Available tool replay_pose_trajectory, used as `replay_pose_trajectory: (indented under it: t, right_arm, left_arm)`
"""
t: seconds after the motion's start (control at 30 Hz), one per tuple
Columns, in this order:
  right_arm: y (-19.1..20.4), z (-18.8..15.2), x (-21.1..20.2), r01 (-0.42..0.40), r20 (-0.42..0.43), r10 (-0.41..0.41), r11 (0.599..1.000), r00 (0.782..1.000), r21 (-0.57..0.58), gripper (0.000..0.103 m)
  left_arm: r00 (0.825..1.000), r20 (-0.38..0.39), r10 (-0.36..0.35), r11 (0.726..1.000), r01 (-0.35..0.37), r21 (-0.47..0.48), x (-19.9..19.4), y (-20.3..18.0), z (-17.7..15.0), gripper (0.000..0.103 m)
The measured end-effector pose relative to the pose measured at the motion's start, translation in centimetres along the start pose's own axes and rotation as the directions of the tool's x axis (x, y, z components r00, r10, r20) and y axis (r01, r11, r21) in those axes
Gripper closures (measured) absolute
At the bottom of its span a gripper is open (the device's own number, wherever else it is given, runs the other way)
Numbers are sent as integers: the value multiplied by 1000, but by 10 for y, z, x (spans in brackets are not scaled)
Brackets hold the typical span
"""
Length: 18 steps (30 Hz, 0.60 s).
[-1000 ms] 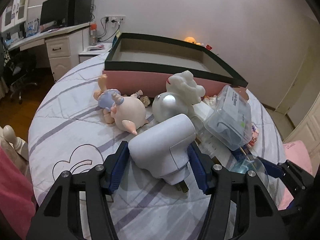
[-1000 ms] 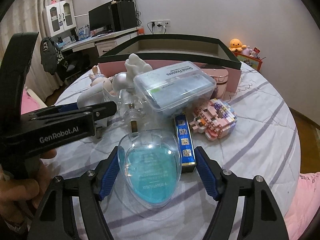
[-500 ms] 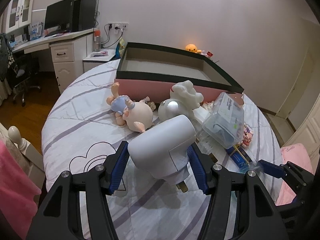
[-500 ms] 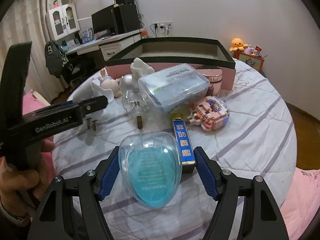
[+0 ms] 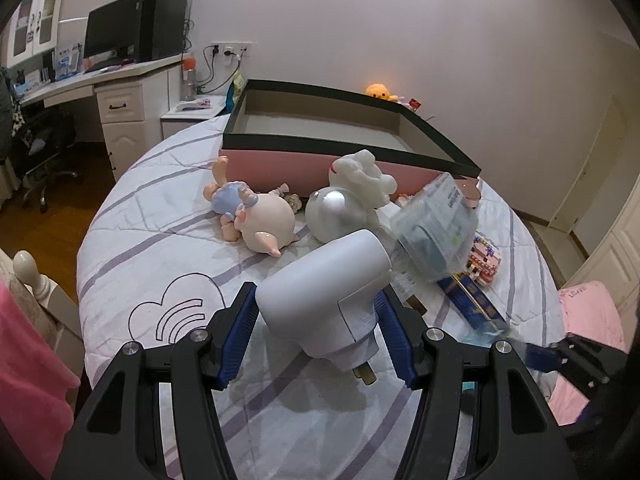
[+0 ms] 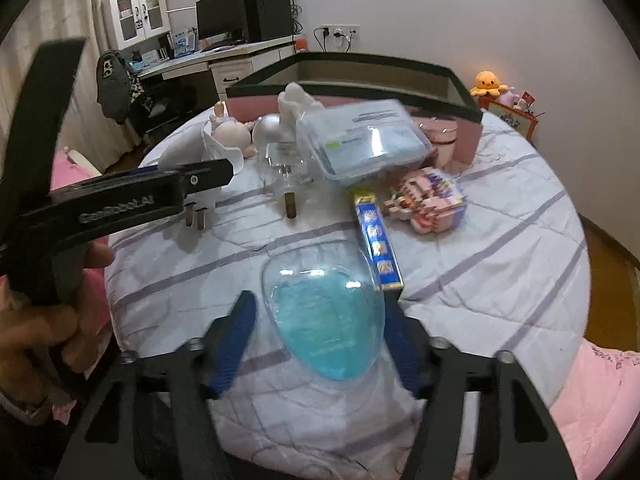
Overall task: Organize rigid objects
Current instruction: 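Carry the adapter and blue case into the pink box and release both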
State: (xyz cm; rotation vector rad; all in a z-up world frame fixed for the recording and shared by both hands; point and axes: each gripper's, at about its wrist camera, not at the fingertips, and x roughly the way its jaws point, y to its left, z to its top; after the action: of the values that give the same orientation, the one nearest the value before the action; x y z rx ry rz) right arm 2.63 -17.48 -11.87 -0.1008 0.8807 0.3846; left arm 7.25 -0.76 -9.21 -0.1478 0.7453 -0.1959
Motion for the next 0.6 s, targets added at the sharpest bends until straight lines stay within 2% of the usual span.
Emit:
replay_pose_trajectory:
  t: [0.2, 0.37, 0.5, 0.6]
  right_arm:
    - [1, 4, -14, -47, 59, 47, 999, 997, 4, 44]
    - [1, 19, -34, -101, 119, 100, 995, 988, 3, 44]
    - [-1, 42, -44, -127, 169, 128, 992, 977, -12, 44]
    - [-8, 66, -46, -113, 205, 116, 993, 972, -26, 44]
  left_arm:
    - [1000, 19, 6, 1000, -6, -6, -6, 3, 2, 43]
    - [999, 39, -2, 1000, 2, -6, -17, 4, 7, 43]
    - [998, 58, -2, 1000, 2, -7, -25, 5, 19, 43]
    - [996, 88, 4, 1000, -4, -5, -31, 7, 39, 43]
